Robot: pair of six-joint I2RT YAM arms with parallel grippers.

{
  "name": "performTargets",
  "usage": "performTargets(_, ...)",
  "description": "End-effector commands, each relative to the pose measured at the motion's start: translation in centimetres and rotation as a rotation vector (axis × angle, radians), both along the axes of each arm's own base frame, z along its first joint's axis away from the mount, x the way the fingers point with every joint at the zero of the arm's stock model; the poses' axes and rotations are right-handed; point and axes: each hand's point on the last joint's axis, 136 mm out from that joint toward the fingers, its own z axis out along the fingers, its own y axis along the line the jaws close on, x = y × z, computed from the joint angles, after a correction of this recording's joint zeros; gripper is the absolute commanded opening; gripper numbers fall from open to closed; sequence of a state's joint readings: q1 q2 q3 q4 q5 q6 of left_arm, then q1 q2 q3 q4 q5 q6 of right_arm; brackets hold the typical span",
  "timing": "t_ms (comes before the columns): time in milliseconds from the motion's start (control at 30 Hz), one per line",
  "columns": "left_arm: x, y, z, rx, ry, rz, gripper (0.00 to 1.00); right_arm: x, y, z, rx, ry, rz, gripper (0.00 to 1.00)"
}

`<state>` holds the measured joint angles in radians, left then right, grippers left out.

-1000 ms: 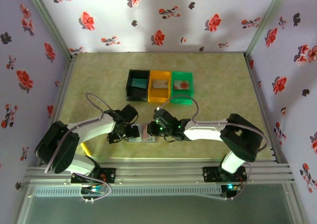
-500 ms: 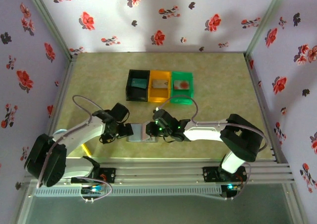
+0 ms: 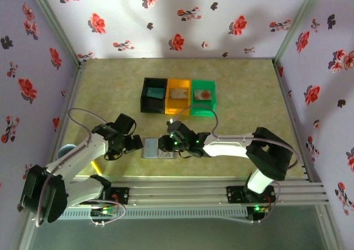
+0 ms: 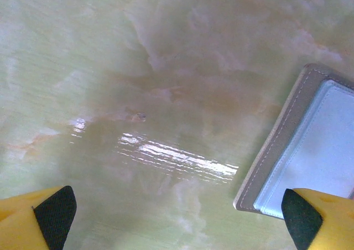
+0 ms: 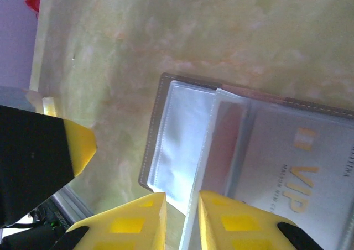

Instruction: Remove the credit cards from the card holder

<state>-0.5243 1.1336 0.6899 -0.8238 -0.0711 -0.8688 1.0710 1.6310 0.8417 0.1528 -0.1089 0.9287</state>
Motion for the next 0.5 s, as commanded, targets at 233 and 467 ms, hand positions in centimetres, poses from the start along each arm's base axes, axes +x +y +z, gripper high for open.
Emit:
performTargets(233, -0.4, 0.9, 0.3, 0.027, -0.001, -0.008, 1.0, -0.7, 2.1, 0.2, 0.011, 0.018, 0.035, 0.25)
performTargets(467, -0.3, 0.9, 0.4, 0.022, -0.005, -0.008, 1.0, -1.1, 2.8, 0.0, -0.002, 0.022, 0.061, 0.26)
